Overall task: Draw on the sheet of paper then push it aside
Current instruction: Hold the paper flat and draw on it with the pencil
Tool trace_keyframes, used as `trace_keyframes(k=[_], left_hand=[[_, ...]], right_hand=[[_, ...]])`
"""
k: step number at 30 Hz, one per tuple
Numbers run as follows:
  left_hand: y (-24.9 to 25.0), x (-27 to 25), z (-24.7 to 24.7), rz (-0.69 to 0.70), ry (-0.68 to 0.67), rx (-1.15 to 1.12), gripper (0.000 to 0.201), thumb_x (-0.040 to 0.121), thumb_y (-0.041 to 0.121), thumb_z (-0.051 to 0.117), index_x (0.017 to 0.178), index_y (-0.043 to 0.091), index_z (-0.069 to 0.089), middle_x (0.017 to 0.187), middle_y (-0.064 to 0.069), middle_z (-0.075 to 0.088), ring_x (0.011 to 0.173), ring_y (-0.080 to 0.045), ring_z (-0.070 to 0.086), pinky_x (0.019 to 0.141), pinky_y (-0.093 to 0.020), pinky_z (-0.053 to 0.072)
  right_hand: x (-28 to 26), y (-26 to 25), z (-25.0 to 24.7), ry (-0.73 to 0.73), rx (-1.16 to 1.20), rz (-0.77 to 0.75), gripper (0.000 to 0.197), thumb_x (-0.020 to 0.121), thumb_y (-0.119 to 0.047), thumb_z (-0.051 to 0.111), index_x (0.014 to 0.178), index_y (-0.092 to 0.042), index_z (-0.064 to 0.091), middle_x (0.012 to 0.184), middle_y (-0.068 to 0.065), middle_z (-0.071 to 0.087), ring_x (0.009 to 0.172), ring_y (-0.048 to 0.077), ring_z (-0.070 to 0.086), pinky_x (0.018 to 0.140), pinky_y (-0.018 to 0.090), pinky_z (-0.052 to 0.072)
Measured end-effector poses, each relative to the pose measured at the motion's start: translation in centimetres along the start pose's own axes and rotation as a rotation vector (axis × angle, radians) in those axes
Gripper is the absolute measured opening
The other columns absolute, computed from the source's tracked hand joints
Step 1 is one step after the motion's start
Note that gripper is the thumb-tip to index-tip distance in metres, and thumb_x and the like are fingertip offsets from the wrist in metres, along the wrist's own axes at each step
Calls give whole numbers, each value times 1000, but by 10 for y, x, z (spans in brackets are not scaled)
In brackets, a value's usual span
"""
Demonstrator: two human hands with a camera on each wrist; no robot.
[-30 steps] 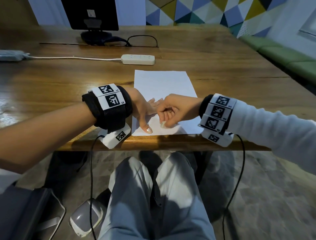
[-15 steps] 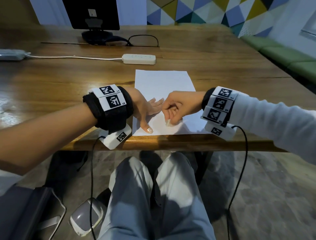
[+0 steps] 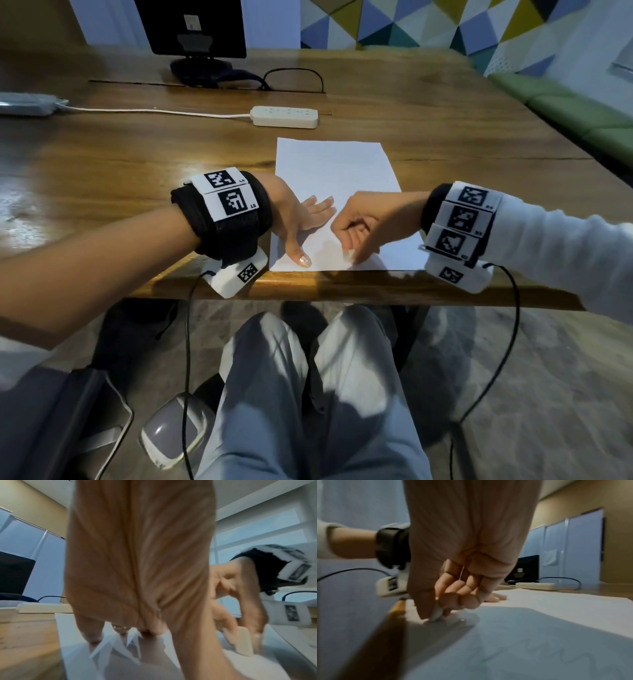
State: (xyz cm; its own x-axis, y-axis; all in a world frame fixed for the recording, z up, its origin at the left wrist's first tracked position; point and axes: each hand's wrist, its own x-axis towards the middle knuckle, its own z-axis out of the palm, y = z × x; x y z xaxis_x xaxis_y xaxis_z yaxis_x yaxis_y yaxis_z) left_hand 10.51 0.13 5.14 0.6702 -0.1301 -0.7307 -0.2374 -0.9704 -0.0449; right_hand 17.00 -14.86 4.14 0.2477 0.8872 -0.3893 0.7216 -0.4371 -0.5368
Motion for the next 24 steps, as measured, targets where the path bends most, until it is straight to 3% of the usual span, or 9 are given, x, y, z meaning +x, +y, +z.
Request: trace_keyframes(k=[1,5,9,14,18,22,24], left_hand=[[1,0,0,-5,0,6,106,89,36,59,146,12,-26,152,-6,-34,142,-25,-26,116,-39,-5],[2,1,-1,-7,-23,3,107,89,39,59,145,13,-29,152,-7,-35,141,-26,-28,117,-42,-4],[0,2,0,-7,-1,18,106,89,37,59,145,11,-27,151,-8,-35,142,-26,-27,117,-39,-4],[-1,2,0,-4,-15,3,106,90,37,58,145,11,-28,151,-7,-35,141,-25,-28,116,-41,-5],[-5,8,1,-4,-7,22,108,89,38,60,144,8,-28,150,-8,-37,141,-26,-29,116,-41,-5],[-6,10,1,5,-20,11,110,88,40,59,144,10,-29,150,-6,-37,141,-26,-29,116,-43,-6],[-9,10,2,9,-13,7,109,88,40,59,145,11,-29,150,-6,-37,140,-26,-30,116,-42,-6]], right_hand=[[-1,0,-1,-14,2,3,9,78,-4,71,78,0,64,61,-7,60,57,4,55,55,14,45],[5,5,-10,196,-51,-11,7,76,-4,72,78,-3,65,59,-5,58,56,10,56,58,16,46],[-1,1,-1,-2,-13,18,8,78,-3,72,76,-4,63,60,-8,60,54,0,54,54,10,44],[5,5,-13,181,-90,5,11,76,-6,74,74,-11,63,59,-6,60,56,14,58,58,21,46],[-5,3,-3,7,-23,10,12,78,-8,73,72,-11,63,60,-6,60,56,7,53,54,14,44],[3,10,-14,191,-100,24,11,77,-7,73,73,-11,63,60,-4,58,58,12,55,61,25,46],[2,7,-9,127,-68,34,11,77,-7,72,73,-10,63,61,-5,58,57,8,53,58,19,45]])
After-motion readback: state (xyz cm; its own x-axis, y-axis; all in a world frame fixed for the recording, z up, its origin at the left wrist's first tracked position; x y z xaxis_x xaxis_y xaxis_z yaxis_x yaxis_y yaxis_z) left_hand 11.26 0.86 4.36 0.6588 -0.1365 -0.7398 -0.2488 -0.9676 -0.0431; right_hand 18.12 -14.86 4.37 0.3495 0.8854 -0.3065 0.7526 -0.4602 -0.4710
